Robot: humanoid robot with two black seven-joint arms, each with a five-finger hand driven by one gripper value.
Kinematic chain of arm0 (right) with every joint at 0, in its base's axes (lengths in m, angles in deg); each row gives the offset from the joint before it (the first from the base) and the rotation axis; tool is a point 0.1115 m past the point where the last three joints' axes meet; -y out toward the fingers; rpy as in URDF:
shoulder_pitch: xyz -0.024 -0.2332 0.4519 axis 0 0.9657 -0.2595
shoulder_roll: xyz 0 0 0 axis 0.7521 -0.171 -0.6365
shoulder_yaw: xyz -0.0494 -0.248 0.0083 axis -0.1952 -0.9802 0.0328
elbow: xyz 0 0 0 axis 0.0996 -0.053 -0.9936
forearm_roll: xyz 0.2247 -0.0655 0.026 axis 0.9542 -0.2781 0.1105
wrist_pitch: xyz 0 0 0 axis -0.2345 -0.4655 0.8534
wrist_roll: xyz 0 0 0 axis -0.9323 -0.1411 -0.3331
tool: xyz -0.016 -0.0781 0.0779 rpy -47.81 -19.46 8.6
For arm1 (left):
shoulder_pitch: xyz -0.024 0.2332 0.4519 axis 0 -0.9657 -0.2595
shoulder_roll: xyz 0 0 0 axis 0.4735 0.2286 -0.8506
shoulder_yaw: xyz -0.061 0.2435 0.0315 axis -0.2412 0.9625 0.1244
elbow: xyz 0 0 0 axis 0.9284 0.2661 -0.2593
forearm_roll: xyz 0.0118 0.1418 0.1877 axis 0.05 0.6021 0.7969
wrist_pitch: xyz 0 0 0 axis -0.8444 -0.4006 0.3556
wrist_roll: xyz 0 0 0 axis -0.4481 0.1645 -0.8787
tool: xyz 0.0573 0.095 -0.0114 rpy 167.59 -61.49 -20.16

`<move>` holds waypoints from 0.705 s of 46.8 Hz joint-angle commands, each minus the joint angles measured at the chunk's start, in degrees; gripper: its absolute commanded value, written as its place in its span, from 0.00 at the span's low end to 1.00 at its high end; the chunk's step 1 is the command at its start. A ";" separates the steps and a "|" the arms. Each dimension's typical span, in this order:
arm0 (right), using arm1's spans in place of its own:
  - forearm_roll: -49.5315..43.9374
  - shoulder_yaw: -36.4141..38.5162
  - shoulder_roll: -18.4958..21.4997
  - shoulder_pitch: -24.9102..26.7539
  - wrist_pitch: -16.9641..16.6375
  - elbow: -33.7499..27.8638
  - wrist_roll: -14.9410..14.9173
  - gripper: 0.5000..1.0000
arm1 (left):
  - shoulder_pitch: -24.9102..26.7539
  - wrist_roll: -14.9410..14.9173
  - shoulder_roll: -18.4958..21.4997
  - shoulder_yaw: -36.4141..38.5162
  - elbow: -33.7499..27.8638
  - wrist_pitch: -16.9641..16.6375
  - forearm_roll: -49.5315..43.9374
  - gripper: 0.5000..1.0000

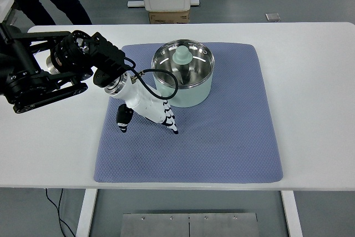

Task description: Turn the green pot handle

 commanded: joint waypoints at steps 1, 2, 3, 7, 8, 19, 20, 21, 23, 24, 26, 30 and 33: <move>0.00 0.00 0.00 0.07 0.00 0.12 0.00 1.00 | -0.02 -0.01 0.95 0.01 0.00 0.00 -0.01 1.00; 0.00 0.00 0.00 0.07 0.00 -0.05 0.00 1.00 | -0.02 -0.01 1.22 0.10 0.08 0.00 0.08 1.00; 0.00 0.00 0.00 -0.02 0.00 -0.06 0.00 1.00 | -0.02 -0.01 1.39 0.01 0.00 0.00 0.08 1.00; 0.00 0.00 0.00 -0.02 0.00 -0.05 0.00 1.00 | 0.07 -0.01 2.01 0.10 0.08 0.00 0.08 1.00; 0.00 0.00 0.00 -0.02 0.00 0.12 0.00 1.00 | 0.07 -0.01 2.27 0.10 0.08 0.00 0.08 1.00; 0.00 0.00 0.00 -0.02 0.00 -0.06 0.00 1.00 | -0.02 -0.01 4.12 0.63 0.08 -0.18 -0.01 1.00; 0.00 0.00 0.00 0.07 0.00 0.12 0.00 1.00 | -0.02 -0.01 4.29 0.63 0.08 -0.18 0.08 1.00; 0.00 0.00 0.00 -0.02 0.00 -0.05 0.00 1.00 | -0.02 -0.01 4.47 0.63 0.08 -0.18 0.08 1.00; 0.00 0.00 0.00 0.07 0.00 -0.06 0.00 1.00 | -0.02 -0.01 5.00 0.63 0.08 -0.18 0.08 1.00; 0.00 0.00 0.00 -0.02 0.00 0.12 0.00 1.00 | -0.02 -0.01 5.26 0.63 0.08 -0.18 0.08 1.00; 0.00 0.00 0.00 -0.02 0.00 -0.05 0.00 1.00 | -0.02 -0.01 5.61 0.63 0.17 -0.35 0.08 1.00; 0.00 0.00 0.00 0.07 0.00 0.12 0.00 1.00 | -0.02 -0.01 6.23 0.71 0.17 -0.88 0.08 1.00; 0.00 0.00 0.00 0.07 0.00 -0.06 0.00 1.00 | -0.02 -0.01 6.49 0.71 0.17 -0.97 0.17 1.00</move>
